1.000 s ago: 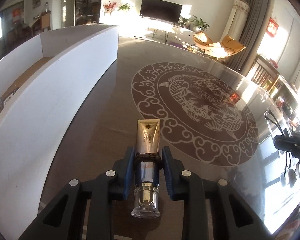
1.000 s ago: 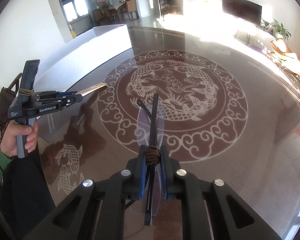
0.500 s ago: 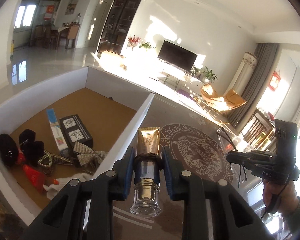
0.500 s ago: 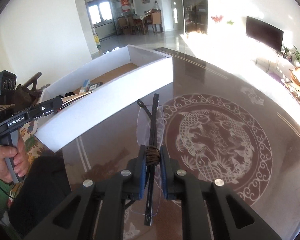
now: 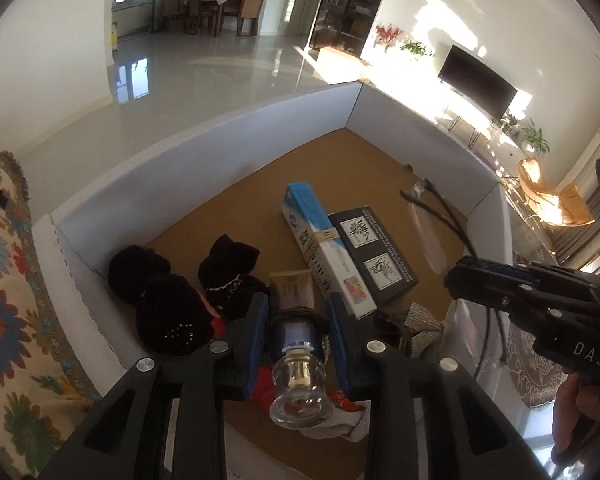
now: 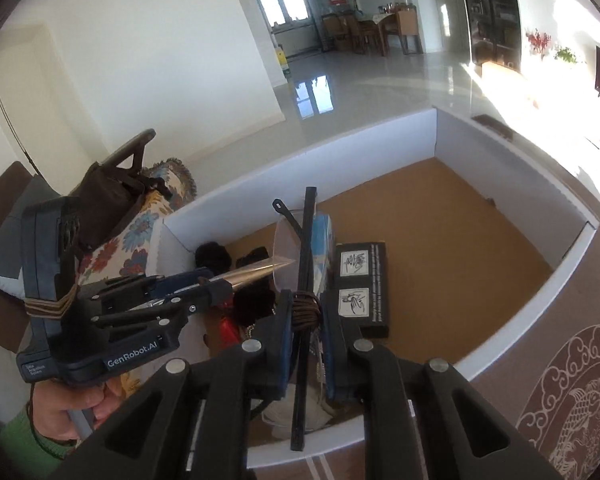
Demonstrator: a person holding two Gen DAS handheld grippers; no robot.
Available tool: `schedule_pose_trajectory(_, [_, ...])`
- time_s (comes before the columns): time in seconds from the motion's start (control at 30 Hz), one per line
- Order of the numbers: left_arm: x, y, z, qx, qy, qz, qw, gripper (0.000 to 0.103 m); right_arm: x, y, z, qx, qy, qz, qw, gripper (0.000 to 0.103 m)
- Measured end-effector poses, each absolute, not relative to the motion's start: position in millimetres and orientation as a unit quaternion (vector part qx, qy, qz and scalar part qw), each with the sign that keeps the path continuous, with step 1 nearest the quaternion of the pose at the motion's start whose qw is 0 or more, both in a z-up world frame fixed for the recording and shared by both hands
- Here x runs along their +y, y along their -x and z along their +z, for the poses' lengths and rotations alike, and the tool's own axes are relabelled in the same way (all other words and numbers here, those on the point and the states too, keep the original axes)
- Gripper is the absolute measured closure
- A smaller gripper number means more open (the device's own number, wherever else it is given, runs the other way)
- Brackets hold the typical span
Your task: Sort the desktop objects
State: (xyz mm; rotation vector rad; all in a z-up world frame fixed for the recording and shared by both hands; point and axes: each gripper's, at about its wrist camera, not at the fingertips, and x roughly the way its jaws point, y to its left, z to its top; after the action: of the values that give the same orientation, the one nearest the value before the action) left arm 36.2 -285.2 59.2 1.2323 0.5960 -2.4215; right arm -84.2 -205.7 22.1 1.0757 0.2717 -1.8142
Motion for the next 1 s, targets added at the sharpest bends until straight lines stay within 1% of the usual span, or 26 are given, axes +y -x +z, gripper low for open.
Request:
schedule_pose_trajectory(0.03, [-287,-37,56,0.222,-0.438,-0.852,0.184,0.065,-217,89,7,0.117,-0.472,-0.733,0.475,0.076])
schedule_pose_trajectory(0.07, [-298,-46,56,0.228,-0.429,-0.855,0.184,0.060,-224,93,-4,0.114,-0.497,-0.721,0.468,0.051])
schedule_pose_trajectory(0.1, [-301,-50,58,0.229,-0.422,-0.857,0.189,0.049,-223,97,-10,0.104,-0.507,-0.716,0.469,0.028])
schedule_pose_trajectory(0.13, [-300,-53,61,0.231,-0.415,-0.857,0.198,0.021,-220,99,-10,0.099,-0.502,-0.720,0.468,0.023])
schedule_pose_trajectory(0.17, [-299,-57,63,0.232,-0.405,-0.860,0.208,0.009,-216,99,-7,0.098,-0.493,-0.728,0.465,0.022])
schedule_pose_trajectory(0.23, [-296,-63,71,0.236,-0.385,-0.867,0.214,0.008,-208,100,2,0.101,-0.484,-0.736,0.462,0.021])
schedule_pose_trajectory(0.3, [-293,-65,80,0.245,-0.371,-0.870,0.214,0.008,-196,104,11,0.104,-0.475,-0.748,0.451,0.015])
schedule_pose_trajectory(0.4, [-283,-68,95,0.255,-0.341,-0.878,0.219,0.008,-178,109,24,0.112,-0.463,-0.770,0.425,0.009])
schedule_pose_trajectory(0.53, [-269,-65,108,0.245,-0.340,-0.880,0.224,0.008,-163,120,29,0.107,-0.472,-0.781,0.395,0.007])
schedule_pose_trajectory(0.67, [-254,-63,114,0.199,-0.357,-0.881,0.238,0.008,-156,120,31,0.094,-0.478,-0.784,0.385,0.007])
schedule_pose_trajectory(0.8, [-248,-73,121,0.179,-0.343,-0.882,0.270,0.008,-164,111,30,0.123,-0.476,-0.782,0.384,0.007])
schedule_pose_trajectory(0.83, [-248,-75,122,0.179,-0.341,-0.880,0.277,0.008,-168,108,29,0.135,-0.473,-0.782,0.383,0.006])
schedule_pose_trajectory(0.9, [-252,-77,124,0.186,-0.341,-0.876,0.285,0.007,-175,101,28,0.162,-0.466,-0.782,0.380,0.002])
schedule_pose_trajectory(1.0, [-259,-79,125,0.200,-0.342,-0.871,0.290,0.007,-184,92,24,0.195,-0.457,-0.781,0.377,0.002])
